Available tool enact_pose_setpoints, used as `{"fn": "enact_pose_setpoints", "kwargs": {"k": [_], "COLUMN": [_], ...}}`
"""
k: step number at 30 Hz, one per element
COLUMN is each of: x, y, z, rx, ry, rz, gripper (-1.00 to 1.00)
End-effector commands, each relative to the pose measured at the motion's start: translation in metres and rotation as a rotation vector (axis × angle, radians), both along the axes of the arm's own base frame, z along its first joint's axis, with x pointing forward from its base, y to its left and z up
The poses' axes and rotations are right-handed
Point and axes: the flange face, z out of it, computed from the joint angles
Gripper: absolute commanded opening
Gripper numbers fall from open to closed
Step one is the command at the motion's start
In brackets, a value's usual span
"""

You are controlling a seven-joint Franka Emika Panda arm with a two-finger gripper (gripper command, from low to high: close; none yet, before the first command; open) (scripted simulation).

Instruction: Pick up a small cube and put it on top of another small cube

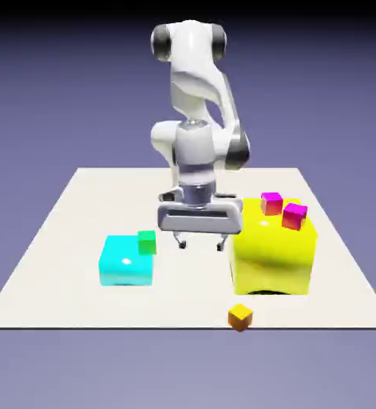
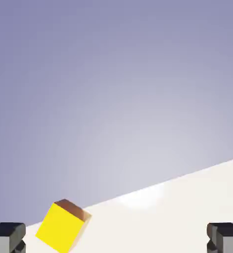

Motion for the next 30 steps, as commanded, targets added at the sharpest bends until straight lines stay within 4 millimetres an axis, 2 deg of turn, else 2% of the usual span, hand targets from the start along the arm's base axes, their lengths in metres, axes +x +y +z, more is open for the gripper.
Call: {"fn": "enact_pose_setpoints", "kwargs": {"k": [1,9,18,20,23,24,25,26,29,30], "x": [0.006,0.041,0.063,0.063,0.042,0.04,0.04,0.04,0.062,0.062], "y": [0.002,0.018,0.033,0.034,0.057,0.058,0.058,0.058,0.035,0.048], "z": [-0.01,-0.087,-0.167,-0.168,-0.222,-0.225,-0.225,-0.225,-0.172,-0.151], "rx": [0.017,0.163,0.339,0.341,0.341,0.341,0.341,0.341,0.341,0.334], "ry": [0.039,0.353,0.719,0.724,0.724,0.724,0.724,0.724,0.724,0.729], "rz": [-0.021,-0.182,-0.347,-0.349,-0.349,-0.349,-0.349,-0.349,-0.349,-0.308], "gripper": [0.0,0.0,0.0,0.0,0.0,0.0,-1.0,-1.0,-1.0,-1.0]}}
